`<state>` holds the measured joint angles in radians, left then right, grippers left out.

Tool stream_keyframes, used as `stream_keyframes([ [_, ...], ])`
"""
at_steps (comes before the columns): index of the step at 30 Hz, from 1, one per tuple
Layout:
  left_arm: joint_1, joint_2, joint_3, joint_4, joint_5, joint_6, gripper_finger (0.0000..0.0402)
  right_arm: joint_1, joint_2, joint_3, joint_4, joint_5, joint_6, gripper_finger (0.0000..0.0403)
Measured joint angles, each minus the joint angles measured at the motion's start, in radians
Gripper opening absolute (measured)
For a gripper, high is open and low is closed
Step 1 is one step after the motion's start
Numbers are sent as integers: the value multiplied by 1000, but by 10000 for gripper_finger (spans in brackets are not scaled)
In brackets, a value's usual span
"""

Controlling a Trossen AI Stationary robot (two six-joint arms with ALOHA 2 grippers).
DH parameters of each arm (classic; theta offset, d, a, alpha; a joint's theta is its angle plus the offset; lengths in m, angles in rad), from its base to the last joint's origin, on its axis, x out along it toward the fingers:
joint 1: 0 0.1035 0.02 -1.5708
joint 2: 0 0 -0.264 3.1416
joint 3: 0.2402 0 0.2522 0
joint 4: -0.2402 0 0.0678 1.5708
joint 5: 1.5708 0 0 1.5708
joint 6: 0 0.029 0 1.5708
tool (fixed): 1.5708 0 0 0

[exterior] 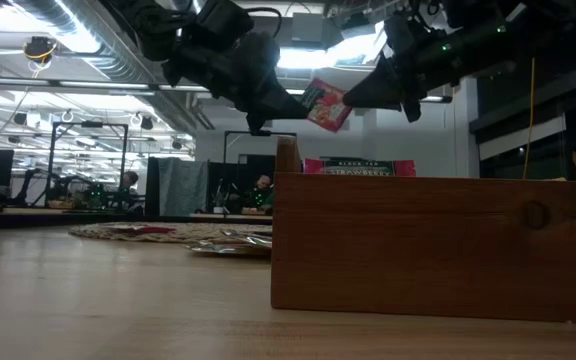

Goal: Pick & Place Tea
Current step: Put the red tea bag into the left section of the wooden organizer

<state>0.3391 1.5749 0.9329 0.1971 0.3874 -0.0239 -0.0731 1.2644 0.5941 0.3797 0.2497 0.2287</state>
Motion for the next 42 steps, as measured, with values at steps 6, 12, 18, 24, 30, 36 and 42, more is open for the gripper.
stream_keyframes([
  [6, -25, 0, 0, -69, -7, 13, 2, 0, 0, 0, -52, -47, 15, 66],
  [12, -55, 0, 18, -194, -10, 11, 2, 0, 0, 0, -167, -207, 97, 87],
  [18, -134, 0, 130, -453, -43, 11, 2, 0, 0, 1, -343, -319, 219, 83],
  [24, -255, 0, 267, -652, -73, -3, 2, -20, 0, 1, -598, -324, 282, 75],
  [30, -362, 11, 350, -711, -45, -72, 2, -52, 0, 1, -754, -324, 290, 75],
  [36, -442, 99, 440, -778, 5, -132, 2, -80, 0, 1, -790, -323, 264, 74],
  [42, -487, 217, 560, -867, 1, -151, 2, -103, 0, 1, -791, -322, 259, 74],
])
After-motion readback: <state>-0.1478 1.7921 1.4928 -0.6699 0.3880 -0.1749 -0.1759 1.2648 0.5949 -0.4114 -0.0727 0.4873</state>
